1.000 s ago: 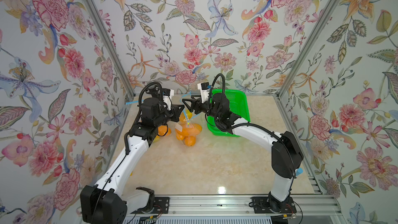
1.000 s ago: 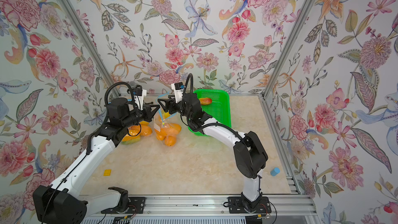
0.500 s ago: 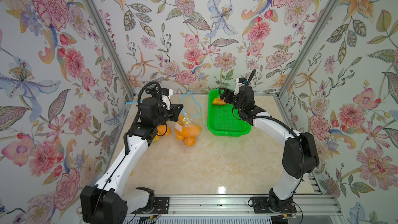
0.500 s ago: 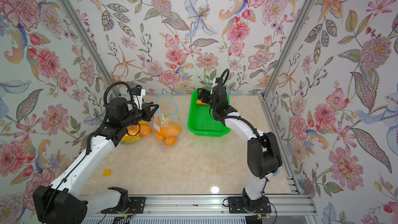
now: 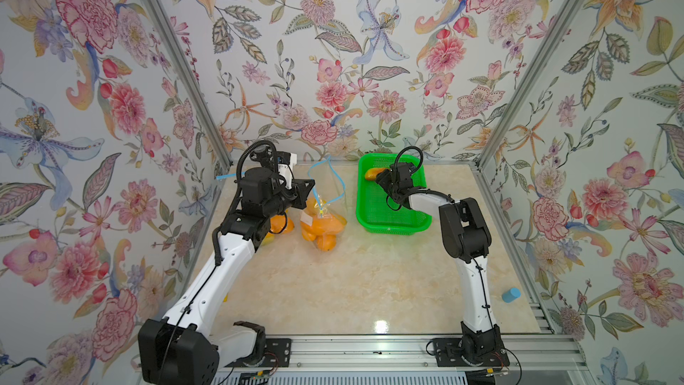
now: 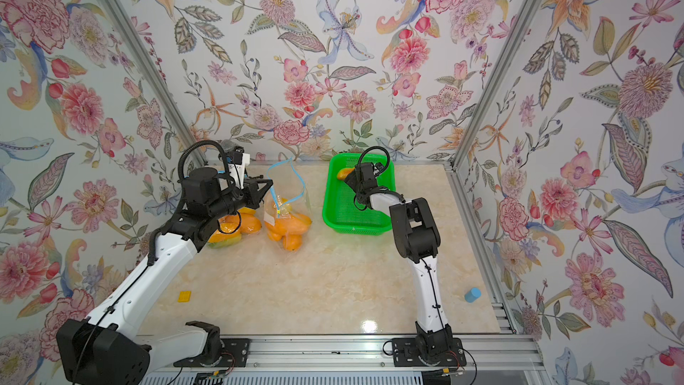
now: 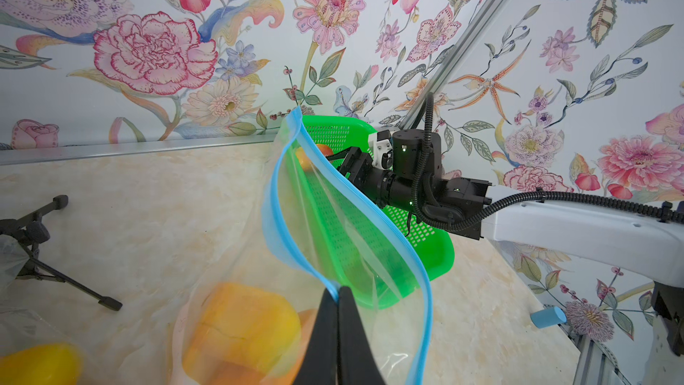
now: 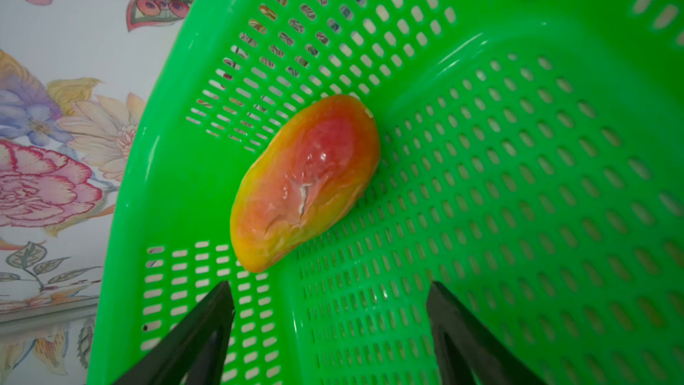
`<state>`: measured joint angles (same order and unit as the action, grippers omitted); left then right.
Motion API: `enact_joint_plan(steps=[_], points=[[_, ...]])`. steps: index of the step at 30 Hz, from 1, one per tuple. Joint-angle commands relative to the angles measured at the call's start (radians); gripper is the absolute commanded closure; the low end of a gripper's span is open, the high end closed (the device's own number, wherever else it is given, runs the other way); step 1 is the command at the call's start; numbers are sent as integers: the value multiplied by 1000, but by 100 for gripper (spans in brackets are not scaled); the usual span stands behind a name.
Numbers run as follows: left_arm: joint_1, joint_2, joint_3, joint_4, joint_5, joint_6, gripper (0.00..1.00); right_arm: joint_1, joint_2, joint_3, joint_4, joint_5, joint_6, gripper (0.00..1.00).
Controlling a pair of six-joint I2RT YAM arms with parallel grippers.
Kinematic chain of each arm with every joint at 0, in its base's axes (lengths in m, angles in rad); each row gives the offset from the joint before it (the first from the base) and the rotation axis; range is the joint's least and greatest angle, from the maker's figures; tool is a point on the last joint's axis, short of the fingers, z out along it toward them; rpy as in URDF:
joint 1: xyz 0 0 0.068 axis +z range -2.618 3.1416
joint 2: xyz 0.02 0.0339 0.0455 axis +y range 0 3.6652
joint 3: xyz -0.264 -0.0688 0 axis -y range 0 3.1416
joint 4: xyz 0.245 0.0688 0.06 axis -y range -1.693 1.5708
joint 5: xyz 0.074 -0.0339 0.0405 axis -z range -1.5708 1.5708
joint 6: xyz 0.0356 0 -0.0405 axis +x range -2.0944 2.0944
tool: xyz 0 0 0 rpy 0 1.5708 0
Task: Place the mango in a zip-top bag and seal the zipper
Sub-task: Pick up the mango from the basket.
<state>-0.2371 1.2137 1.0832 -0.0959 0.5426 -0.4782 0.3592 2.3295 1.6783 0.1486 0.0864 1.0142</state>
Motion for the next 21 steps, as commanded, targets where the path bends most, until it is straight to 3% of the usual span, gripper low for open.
enact_joint_plan(steps=[1, 6, 10, 17, 21], points=[[13, 7, 9, 1, -7, 27, 100, -13, 68, 66, 61, -7, 116, 21], [19, 20, 28, -14, -3, 38, 100, -17, 189, 198, 39, -24, 163, 21], [22, 20, 43, -29, -3, 44, 100, -14, 249, 258, 82, -37, 168, 27], [24, 27, 47, -37, -2, 47, 100, -17, 222, 178, 246, -47, 151, 66], [26, 27, 46, -32, -4, 46, 100, -17, 119, 85, 310, -61, 54, 74]])
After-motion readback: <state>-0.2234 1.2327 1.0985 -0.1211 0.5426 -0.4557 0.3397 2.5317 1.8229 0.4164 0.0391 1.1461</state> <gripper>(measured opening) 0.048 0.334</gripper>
